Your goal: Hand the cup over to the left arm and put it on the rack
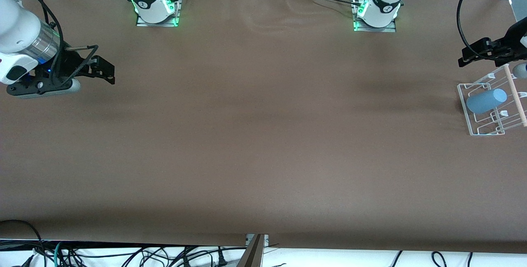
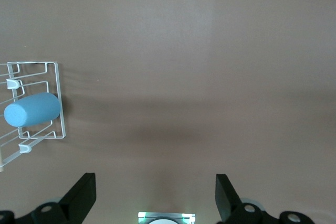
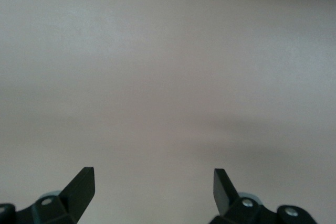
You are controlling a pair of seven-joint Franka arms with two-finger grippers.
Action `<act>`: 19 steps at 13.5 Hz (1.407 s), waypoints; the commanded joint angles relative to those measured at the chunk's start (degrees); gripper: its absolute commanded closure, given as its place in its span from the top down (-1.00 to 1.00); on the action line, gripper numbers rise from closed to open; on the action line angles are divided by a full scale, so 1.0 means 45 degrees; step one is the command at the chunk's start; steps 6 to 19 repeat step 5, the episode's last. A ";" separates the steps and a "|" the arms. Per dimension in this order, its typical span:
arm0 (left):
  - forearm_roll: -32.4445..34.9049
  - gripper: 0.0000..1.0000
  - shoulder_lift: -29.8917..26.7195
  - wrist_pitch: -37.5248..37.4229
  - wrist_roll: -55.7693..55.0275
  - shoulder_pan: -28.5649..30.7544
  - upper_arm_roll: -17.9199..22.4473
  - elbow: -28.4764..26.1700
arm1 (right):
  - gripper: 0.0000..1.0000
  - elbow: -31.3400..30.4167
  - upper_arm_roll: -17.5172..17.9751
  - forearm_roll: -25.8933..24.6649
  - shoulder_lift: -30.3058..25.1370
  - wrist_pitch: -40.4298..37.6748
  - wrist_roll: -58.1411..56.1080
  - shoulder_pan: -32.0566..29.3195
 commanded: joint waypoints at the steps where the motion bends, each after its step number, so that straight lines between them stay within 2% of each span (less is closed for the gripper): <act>1: -0.0150 1.00 0.0240 -0.0204 -0.0050 0.0026 -0.0037 0.0377 | 1.00 0.0257 0.0049 -0.0019 0.0084 -0.0056 0.0013 -0.0032; 5: -0.0112 1.00 0.0513 -0.0302 -0.0050 -0.0033 -0.0096 0.0767 | 1.00 0.0257 0.0049 0.0000 0.0084 -0.0056 0.0013 -0.0032; 19: -0.0112 1.00 0.0513 -0.0302 -0.0050 -0.0033 -0.0096 0.0767 | 1.00 0.0257 0.0049 0.0000 0.0084 -0.0056 0.0013 -0.0032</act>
